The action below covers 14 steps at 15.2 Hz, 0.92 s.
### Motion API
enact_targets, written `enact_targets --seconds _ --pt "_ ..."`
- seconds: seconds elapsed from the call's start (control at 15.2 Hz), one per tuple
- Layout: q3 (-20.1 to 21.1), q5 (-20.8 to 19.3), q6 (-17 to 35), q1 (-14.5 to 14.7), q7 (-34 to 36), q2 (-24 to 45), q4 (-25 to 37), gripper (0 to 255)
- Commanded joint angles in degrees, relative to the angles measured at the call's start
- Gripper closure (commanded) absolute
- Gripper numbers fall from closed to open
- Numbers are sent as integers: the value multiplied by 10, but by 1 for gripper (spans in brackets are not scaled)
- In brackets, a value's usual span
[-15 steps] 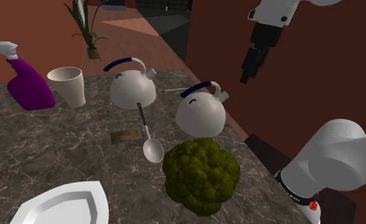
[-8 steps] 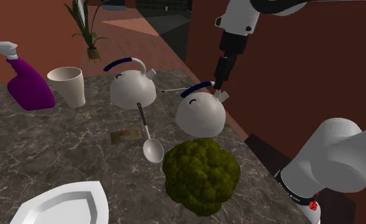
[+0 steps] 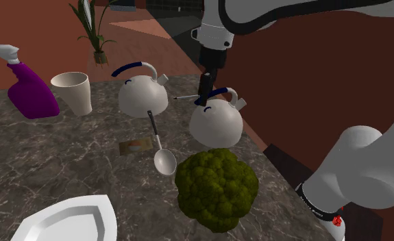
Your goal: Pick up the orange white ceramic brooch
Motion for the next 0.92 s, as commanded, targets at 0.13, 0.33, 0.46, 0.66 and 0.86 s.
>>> enact_targets --seconds 0.13,0.33,0.46,0.66,0.86 --pt "24 -11 31 20 -18 69 42 0" --pt "42 -24 51 36 -28 120 77 0" --pt "54 -34 61 47 -33 154 102 0" --pt "71 -54 74 63 -40 204 141 0" --pt "86 -76 84 82 -46 254 182 0"
